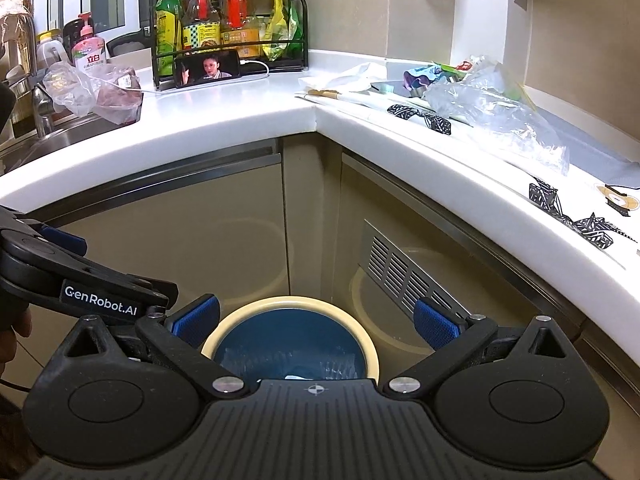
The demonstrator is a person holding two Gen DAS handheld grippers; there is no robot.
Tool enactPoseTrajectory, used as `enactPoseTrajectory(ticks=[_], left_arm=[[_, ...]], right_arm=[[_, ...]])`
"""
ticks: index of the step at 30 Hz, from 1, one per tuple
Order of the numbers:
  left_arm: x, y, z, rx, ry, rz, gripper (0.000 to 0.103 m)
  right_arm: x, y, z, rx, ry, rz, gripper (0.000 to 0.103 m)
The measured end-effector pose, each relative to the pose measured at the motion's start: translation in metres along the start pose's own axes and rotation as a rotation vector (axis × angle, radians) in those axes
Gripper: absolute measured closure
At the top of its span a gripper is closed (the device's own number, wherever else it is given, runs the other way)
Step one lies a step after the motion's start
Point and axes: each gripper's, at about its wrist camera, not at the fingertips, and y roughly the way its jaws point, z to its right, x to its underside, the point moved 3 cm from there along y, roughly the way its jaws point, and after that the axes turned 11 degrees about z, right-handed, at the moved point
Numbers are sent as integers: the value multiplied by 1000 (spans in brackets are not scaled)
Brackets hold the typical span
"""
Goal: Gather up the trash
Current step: 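Move the right gripper back up toward the plastic bags on the counter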
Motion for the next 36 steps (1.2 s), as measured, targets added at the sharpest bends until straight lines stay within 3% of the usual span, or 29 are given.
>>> enactPoseTrajectory(ticks=[36], left_arm=[[0,0,-10,-7,-7,2,0]], right_arm=[[-4,5,-2,4,-18,4,0]])
